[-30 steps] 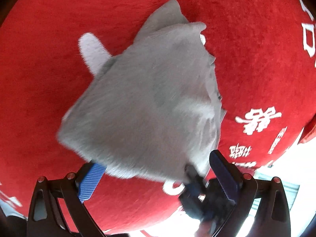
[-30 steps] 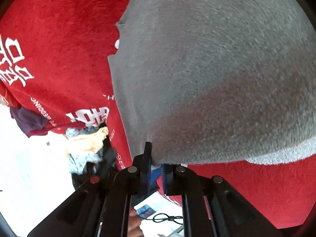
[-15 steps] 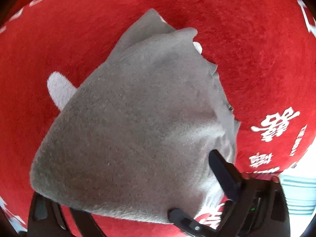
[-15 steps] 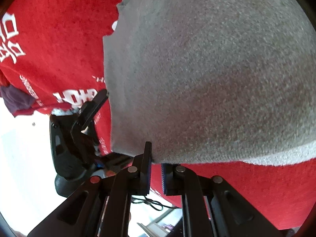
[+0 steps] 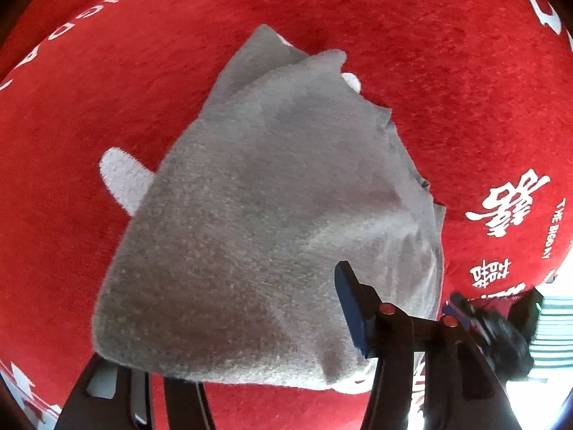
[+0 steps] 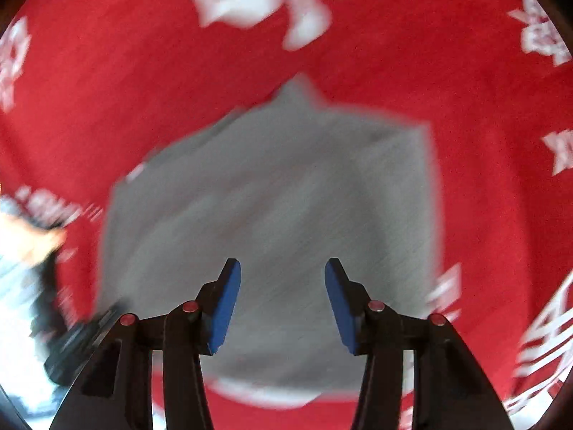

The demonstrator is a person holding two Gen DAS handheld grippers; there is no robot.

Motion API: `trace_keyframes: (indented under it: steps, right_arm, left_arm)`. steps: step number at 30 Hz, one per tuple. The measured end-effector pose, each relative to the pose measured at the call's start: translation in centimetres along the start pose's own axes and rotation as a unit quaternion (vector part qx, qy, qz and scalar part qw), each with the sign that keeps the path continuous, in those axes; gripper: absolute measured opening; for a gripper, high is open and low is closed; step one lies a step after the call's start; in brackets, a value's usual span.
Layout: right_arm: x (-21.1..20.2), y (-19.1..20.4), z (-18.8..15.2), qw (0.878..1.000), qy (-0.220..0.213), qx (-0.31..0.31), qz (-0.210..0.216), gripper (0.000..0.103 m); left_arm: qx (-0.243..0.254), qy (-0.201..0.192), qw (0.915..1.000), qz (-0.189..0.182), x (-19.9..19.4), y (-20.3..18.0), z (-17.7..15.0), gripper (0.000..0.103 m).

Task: Fold small clothes

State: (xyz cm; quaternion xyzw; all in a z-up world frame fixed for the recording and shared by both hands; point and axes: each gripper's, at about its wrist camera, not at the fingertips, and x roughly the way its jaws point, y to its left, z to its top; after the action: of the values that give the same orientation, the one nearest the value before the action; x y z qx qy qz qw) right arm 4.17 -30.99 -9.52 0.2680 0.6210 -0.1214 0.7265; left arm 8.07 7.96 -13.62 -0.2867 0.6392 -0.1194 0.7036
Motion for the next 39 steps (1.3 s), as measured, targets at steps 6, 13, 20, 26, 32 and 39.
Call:
trace_keyframes:
  steps: [6, 13, 20, 26, 32, 39]
  right_arm:
    - [3.1, -2.6, 3.8, 0.999, 0.032, 0.004, -0.038, 0.012]
    - [3.1, -3.5, 3.9, 0.998, 0.022, 0.042, -0.046, 0.012]
    - [0.4, 0.9, 1.0, 0.998, 0.021, -0.039, -0.042, 0.013]
    - [2.0, 5.0, -5.0, 0.992, 0.083, -0.093, -0.004, 0.013]
    - [3.4, 7.5, -8.2, 0.984, 0.128, -0.123, -0.002, 0.048]
    - [2.7, 9.0, -7.6, 0.981, 0.134, -0.137, 0.005, 0.049]
  left_arm:
    - [-0.01, -0.003, 0.9999, 0.006, 0.4, -0.1, 0.1, 0.056]
    - [-0.019, -0.01, 0.9997, 0.013, 0.5, 0.2, -0.1, 0.057]
    - [-0.019, -0.013, 0.9997, 0.01, 0.7, 0.2, -0.1, 0.058]
    - [0.01, -0.015, 0.9991, 0.039, 0.7, -0.7, -0.1, 0.058]
    - [0.08, -0.024, 0.9921, 0.093, 0.6, -2.6, -0.6, 0.058]
    - [0.093, -0.027, 0.9905, 0.098, 0.4, -2.6, -0.5, 0.058]
